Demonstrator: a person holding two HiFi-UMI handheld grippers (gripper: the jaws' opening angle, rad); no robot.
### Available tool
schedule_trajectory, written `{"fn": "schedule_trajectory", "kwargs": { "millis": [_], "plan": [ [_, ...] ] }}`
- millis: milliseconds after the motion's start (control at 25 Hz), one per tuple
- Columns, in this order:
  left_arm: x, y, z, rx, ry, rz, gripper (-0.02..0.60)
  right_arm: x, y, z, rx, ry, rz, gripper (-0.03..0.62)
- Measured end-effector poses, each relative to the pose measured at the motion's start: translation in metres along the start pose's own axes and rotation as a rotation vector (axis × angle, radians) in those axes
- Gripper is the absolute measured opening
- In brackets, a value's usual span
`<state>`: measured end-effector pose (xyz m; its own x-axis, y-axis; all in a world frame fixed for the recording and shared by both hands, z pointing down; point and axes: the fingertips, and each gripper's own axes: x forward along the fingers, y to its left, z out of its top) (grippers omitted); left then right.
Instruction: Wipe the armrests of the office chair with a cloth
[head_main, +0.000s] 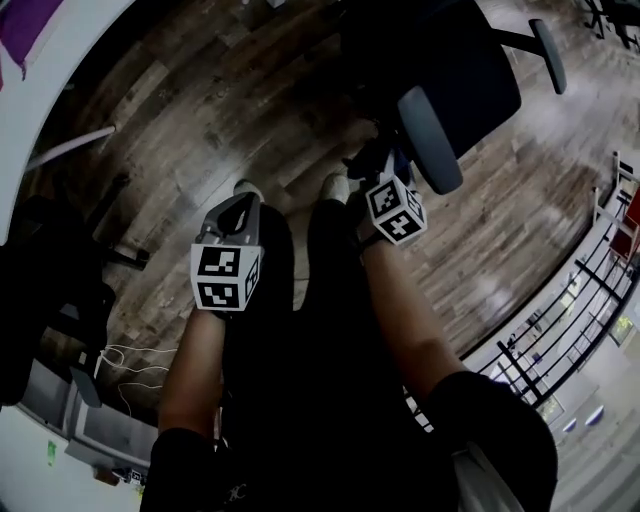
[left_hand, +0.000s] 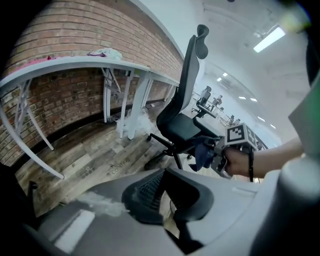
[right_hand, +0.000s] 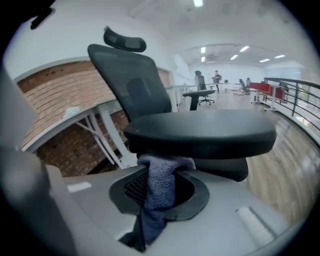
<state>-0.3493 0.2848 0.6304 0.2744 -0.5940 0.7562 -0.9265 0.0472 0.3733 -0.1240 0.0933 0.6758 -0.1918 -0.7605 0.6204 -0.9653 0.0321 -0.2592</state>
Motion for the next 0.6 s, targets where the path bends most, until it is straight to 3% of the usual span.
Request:
{"fn": "schedule_trajectory", "kwargs": {
  "millis": [120,280,600],
  "plan": [
    [0.014,0.001,-0.008,0.006,0.026,-0.012,0.006,0.001,-0.001,0.018,0.07,-0.103,0.003,0.066],
    [0.024,0.001,-0.009,0.008,0.036,-0.019,0.006,0.01,0.001,0.025,0.038,-0.152,0.023,0.067],
    [0.019,0.015,-0.011,-0.006,0.032,-0.004,0.006,0.041,-0.021,-0.007,-0.109,-0.028,-0.025,0.067]
  ]
}}
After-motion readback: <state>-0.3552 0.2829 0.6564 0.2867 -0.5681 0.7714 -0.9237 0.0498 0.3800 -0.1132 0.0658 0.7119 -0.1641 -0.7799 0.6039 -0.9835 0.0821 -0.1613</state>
